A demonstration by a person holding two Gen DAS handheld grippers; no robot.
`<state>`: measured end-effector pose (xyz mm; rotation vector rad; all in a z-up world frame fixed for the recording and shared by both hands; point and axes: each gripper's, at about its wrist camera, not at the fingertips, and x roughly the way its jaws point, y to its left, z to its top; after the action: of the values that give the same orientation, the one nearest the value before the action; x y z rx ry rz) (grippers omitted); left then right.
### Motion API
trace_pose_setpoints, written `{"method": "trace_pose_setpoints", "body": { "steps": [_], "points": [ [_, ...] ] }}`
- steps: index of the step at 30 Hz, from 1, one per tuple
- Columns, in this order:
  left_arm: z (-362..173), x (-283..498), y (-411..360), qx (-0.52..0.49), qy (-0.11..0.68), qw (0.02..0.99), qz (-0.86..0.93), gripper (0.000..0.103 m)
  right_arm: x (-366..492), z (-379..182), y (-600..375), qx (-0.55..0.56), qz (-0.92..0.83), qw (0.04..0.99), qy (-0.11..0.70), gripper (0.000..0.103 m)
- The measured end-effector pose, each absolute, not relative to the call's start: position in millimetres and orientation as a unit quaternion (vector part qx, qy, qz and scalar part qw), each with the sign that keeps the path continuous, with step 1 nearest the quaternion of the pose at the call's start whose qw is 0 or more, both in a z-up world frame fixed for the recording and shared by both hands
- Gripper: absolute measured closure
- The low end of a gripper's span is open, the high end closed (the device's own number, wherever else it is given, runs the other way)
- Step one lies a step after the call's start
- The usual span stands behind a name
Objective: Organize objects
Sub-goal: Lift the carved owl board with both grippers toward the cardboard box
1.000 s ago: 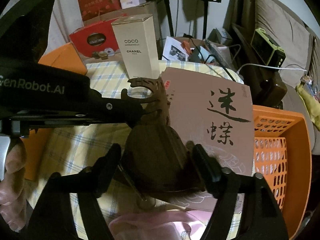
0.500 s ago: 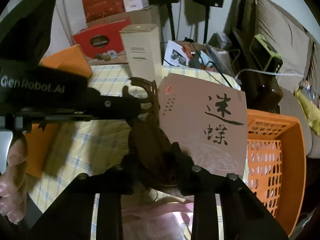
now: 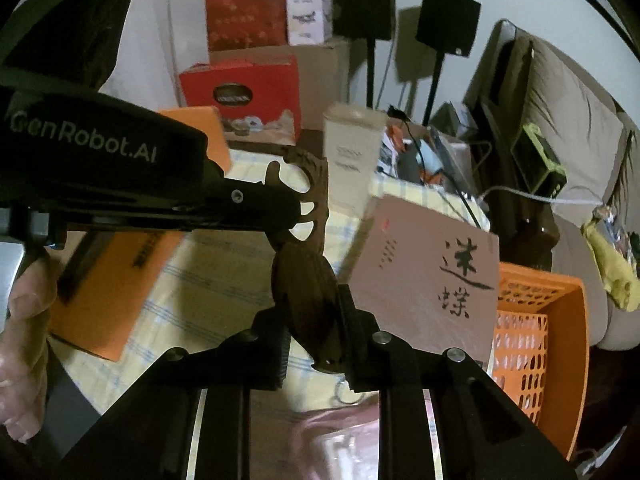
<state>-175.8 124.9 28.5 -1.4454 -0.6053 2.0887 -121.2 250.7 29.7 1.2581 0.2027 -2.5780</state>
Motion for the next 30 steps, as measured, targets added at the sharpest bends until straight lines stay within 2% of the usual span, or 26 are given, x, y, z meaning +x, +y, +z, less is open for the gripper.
{"method": "trace_pose_setpoints", "body": {
  "steps": [15, 30],
  "points": [
    [77, -152, 15, -0.497, -0.242, 0.221, 0.803, 0.097, -104, 78, 146, 0.413, -0.886, 0.187, 0.099, 0.083],
    [54, -144, -82, -0.498, -0.272, 0.168, 0.806, 0.097, -106, 59, 45, 0.426, -0.86, 0.251, 0.13, 0.083]
  ]
}}
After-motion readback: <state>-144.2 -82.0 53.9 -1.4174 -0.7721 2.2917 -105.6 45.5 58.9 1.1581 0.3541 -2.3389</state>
